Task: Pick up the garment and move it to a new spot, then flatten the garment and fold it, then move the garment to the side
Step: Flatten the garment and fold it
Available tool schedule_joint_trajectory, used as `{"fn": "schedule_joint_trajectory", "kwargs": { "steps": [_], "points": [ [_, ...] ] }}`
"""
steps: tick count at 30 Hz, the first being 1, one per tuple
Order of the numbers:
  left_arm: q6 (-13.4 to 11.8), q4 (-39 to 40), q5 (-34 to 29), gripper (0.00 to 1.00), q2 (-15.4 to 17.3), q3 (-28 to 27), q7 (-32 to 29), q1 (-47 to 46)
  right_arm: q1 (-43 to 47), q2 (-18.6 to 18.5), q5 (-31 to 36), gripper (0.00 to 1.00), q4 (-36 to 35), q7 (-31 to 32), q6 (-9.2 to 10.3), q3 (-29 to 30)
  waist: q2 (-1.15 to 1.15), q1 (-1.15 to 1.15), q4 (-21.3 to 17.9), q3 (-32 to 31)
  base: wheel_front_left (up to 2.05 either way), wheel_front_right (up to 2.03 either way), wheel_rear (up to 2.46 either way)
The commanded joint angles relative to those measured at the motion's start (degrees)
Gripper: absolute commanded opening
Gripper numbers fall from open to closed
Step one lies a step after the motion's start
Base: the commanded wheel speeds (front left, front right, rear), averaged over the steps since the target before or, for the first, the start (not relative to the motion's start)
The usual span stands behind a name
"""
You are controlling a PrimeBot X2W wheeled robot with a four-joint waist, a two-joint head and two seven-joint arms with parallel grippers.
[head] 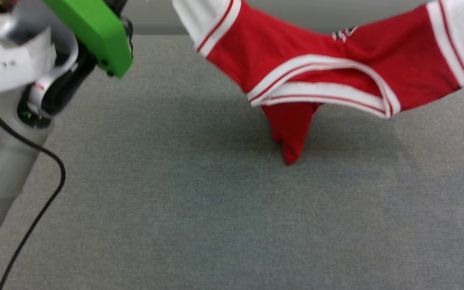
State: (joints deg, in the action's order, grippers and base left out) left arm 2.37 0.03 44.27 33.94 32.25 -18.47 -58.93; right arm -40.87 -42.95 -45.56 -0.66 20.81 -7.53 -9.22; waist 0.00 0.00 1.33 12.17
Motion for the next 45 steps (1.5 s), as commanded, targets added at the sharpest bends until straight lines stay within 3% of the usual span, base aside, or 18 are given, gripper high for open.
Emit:
{"fn": "schedule_joint_trajectory", "kwargs": {
  "steps": [1, 7, 15, 23, 33, 45],
  "points": [
    [0.5, -1.1, -0.7, 0.00, -1.1, -0.4, 0.0, -3.4, -3.5, 0.5, 1.1, 0.00, 1.1, 0.6, 0.04, 0.0, 0.00, 0.00, -0.7, 3.7, 0.00, 0.00, 0.00],
    [1.8, -10.7, -2.9, 0.00, -5.9, -1.4, 1.4, -19.2, -22.2, 3.3, 5.8, 0.00, 9.9, 1.8, 0.04, -2.8, 0.00, 0.00, -1.5, 9.1, 0.00, 0.00, 0.00],
    [3.5, -23.9, -6.0, 0.00, -9.2, -2.0, 5.2, -36.4, -43.6, 6.3, 11.0, 0.00, 22.5, -0.4, 0.04, -7.6, 0.00, 0.00, -2.2, 14.5, 0.00, 0.00, 0.00],
    [4.3, -34.2, -6.9, 0.00, -10.4, -2.0, 10.0, -43.9, -55.4, 9.2, 13.4, 0.00, 34.3, -5.9, 0.04, -11.9, 0.00, 0.00, -2.0, 17.5, 0.00, 0.00, 0.00],
    [5.0, -40.5, -4.8, 0.00, -8.4, -0.4, 18.0, -36.6, -51.6, 12.6, 8.5, 0.00, 41.1, -14.4, 0.04, -18.8, 0.00, 0.00, -3.1, 16.7, 0.00, 0.00, 0.00],
    [4.5, -36.7, 0.1, 0.00, -3.9, 0.9, 26.1, -10.0, -31.1, 13.9, -0.3, 0.00, 41.2, -23.1, 0.04, -28.0, 0.00, 0.00, -3.3, 7.1, 0.00, 0.00, 0.00]
  ]
}}
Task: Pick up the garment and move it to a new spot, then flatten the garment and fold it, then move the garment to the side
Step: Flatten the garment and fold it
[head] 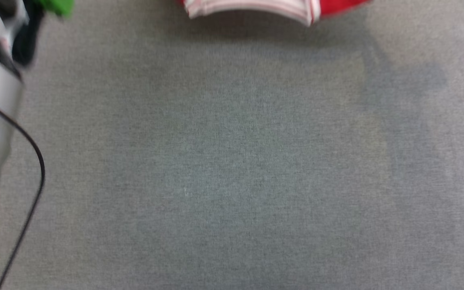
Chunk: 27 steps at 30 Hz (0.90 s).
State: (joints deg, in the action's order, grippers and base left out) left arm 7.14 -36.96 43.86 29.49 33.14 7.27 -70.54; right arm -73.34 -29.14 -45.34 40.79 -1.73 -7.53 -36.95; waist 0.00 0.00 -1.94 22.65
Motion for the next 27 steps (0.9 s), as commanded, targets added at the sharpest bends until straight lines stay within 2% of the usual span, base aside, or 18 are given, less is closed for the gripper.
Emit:
{"fn": "schedule_joint_trajectory", "kwargs": {
  "steps": [1, 8, 15, 21, 27],
  "points": [
    [-0.7, 1.0, 1.1, 0.00, 0.8, 0.0, 0.9, 4.9, 3.7, 0.1, -1.0, 0.00, -0.4, -1.2, 0.04, -1.3, 0.00, 0.00, -0.1, -4.6, 0.00, 0.00, 0.00],
    [-4.6, 7.9, 5.1, 0.00, 2.4, 0.1, 2.8, 25.2, 17.7, -1.2, -4.3, 0.00, -2.6, -4.5, 0.04, -5.0, 0.00, 0.00, 0.5, -10.8, 0.00, 0.00, 0.00],
    [-10.3, 18.1, 8.8, 0.00, 5.4, 0.1, 3.2, 44.9, 33.0, -4.3, -7.5, 0.00, -6.6, -6.5, 0.04, -5.2, 0.00, 0.00, 0.9, -16.1, 0.00, 0.00, 0.00],
    [-14.7, 25.5, 10.1, 0.00, 8.6, 0.5, 2.2, 55.5, 44.5, -7.5, -8.1, 0.00, -10.9, -5.3, 0.04, -3.3, 0.00, 0.00, 1.3, -18.1, 0.00, 0.00, 0.00],
    [-18.2, 30.1, 11.0, 0.00, 9.7, 1.7, 1.7, 63.5, 56.0, -9.5, -8.4, 0.00, -15.1, -2.0, 0.04, 0.3, 0.00, 0.00, 1.6, -19.3, 0.00, 0.00, 0.00]
  ]
}}
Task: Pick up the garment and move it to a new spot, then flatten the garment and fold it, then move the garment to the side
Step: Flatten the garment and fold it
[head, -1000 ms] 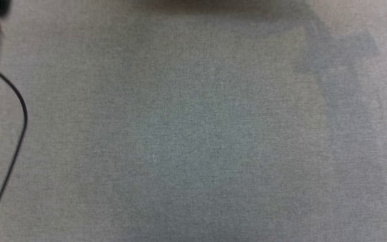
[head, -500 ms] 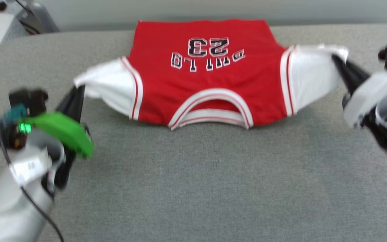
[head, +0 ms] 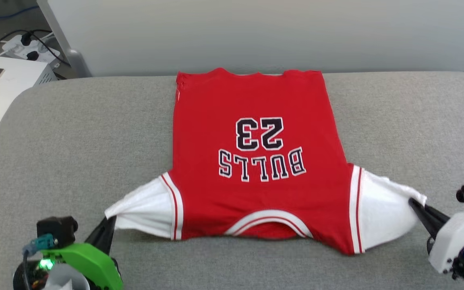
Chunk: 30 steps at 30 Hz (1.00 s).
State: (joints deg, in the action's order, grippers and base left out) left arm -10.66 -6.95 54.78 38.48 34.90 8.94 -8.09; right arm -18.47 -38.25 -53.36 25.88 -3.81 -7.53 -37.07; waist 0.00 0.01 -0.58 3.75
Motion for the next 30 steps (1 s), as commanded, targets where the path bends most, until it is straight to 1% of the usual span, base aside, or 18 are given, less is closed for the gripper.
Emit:
{"fn": "schedule_joint_trajectory", "kwargs": {
  "steps": [1, 6, 9, 13, 14, 15, 16, 18, 21, 23, 25, 27, 30],
  "points": [
    [-0.9, 0.5, 0.3, 0.00, 0.7, 0.2, -0.1, 2.5, 3.3, -0.5, -0.3, 0.00, -0.7, 0.4, 0.04, 1.7, 0.00, -0.01, 0.3, -0.5, 0.00, 0.00, 0.00],
    [-2.6, 1.8, 1.2, 0.00, 0.7, 0.9, 0.5, 7.6, 12.7, -1.3, -0.3, 0.00, -2.6, 3.0, 0.04, 5.8, 0.00, -0.01, 0.8, -0.5, 0.00, 0.00, 0.00],
    [-3.0, 2.1, 1.4, 0.00, 0.5, 1.5, 0.7, 9.5, 17.5, -1.5, -0.7, 0.00, -4.1, 6.1, 0.04, 8.1, 0.00, -0.01, 1.1, -0.2, 0.00, 0.00, 0.00],
    [-3.1, 2.2, 0.9, 0.00, -0.1, 2.0, 1.0, 9.3, 19.9, -1.3, 0.4, 0.00, -6.8, 9.3, 0.04, 11.2, 0.00, -0.01, 1.3, 0.8, 0.00, 0.00, 0.00],
    [-3.1, 2.2, 0.6, 0.00, -0.4, 2.2, 1.0, 8.9, 19.8, -1.2, 0.9, 0.22, -7.4, 10.3, 0.04, 11.7, 0.00, -0.01, 1.3, 1.0, 0.00, 0.00, 0.00],
    [-3.0, 2.3, 0.3, 0.00, -0.7, 2.3, 1.1, 8.2, 19.5, -1.1, 1.6, 0.71, -8.1, 11.6, 0.04, 12.5, 0.00, -0.01, 1.4, 1.4, 0.00, 0.00, 0.00],
    [-3.0, 2.4, 0.0, 0.00, -0.9, 2.5, 1.1, 7.7, 18.9, -1.1, 2.5, 1.00, -8.9, 12.5, 0.04, 13.0, 0.00, -0.01, 1.3, 1.8, 0.00, 0.00, 0.00],
    [-2.9, 2.9, -1.3, 0.00, -1.6, 3.0, 1.2, 5.5, 15.9, -1.3, 5.6, 1.00, -12.1, 14.6, 0.04, 15.5, 0.00, -0.01, 1.7, 3.1, 0.00, 0.00, 0.00],
    [-3.3, 3.6, -2.5, 0.00, -2.2, 3.0, 1.7, 3.6, 11.4, -1.4, 8.2, 1.00, -15.2, 15.1, 0.04, 20.1, 0.00, -0.01, 2.2, 4.9, 0.00, 0.00, 0.00],
    [-3.7, 4.3, -3.5, 0.00, -2.6, 2.9, 2.2, 2.2, 7.1, -1.6, 10.3, 1.00, -17.1, 15.5, 0.04, 23.6, 0.00, -0.01, 2.9, 6.6, 0.00, 0.00, 0.00],
    [-3.8, 4.9, -4.8, 0.00, -3.1, 3.1, 2.5, 0.5, 2.4, -1.6, 11.8, 1.00, -18.6, 17.5, 0.04, 26.6, 0.00, -0.01, 4.0, 8.7, 0.00, 0.00, 0.00],
    [-3.7, 5.6, -5.1, 0.00, -4.0, 2.9, 2.9, -1.0, -3.1, -0.9, 12.2, 1.00, -19.0, 21.4, 0.04, 28.8, 0.00, -0.01, 5.0, 10.7, 0.00, 0.00, 0.00],
    [-3.6, 6.1, -6.9, 0.00, -5.3, 3.4, 3.4, -3.9, -12.9, -1.1, 13.1, 1.00, -18.0, 30.2, 0.04, 28.1, 0.00, -0.01, 7.1, 14.4, 0.00, 0.00, 0.00]
  ]
}}
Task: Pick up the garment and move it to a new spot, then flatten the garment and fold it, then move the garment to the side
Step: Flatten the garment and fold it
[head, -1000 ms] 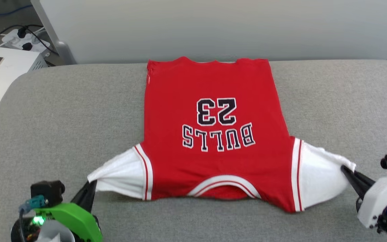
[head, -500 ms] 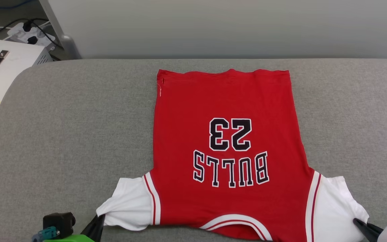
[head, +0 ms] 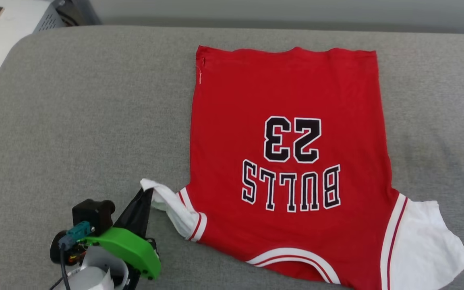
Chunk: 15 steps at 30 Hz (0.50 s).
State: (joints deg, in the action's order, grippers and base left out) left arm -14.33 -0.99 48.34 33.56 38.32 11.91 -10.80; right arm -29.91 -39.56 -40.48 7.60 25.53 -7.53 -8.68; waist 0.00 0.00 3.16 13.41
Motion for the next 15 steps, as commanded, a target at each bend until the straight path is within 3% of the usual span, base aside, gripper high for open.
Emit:
{"fn": "schedule_joint_trajectory", "kwargs": {
  "steps": [1, 9, 15],
  "points": [
    [0.1, 0.3, -1.0, 0.00, -0.8, 0.1, 0.5, -2.0, -4.3, 0.1, 0.2, 1.00, 0.8, 3.8, 0.04, -0.9, 0.00, 0.00, 4.0, 5.8, 0.00, 0.00, 0.00],
    [0.1, 1.9, -5.3, 0.00, -4.4, 1.1, 1.7, -8.1, -27.4, 0.9, 2.3, 1.00, 13.2, 28.3, 0.04, -6.8, 0.00, 0.00, 9.6, 14.0, 0.00, 0.00, 0.00],
    [0.4, 3.4, -7.6, 0.00, -7.2, 1.3, 2.4, -11.1, -36.6, 3.3, 7.0, 1.00, 21.7, 34.6, 0.04, -7.5, 0.00, 0.00, 13.1, 19.8, 0.00, 0.00, 0.00]
  ]
}}
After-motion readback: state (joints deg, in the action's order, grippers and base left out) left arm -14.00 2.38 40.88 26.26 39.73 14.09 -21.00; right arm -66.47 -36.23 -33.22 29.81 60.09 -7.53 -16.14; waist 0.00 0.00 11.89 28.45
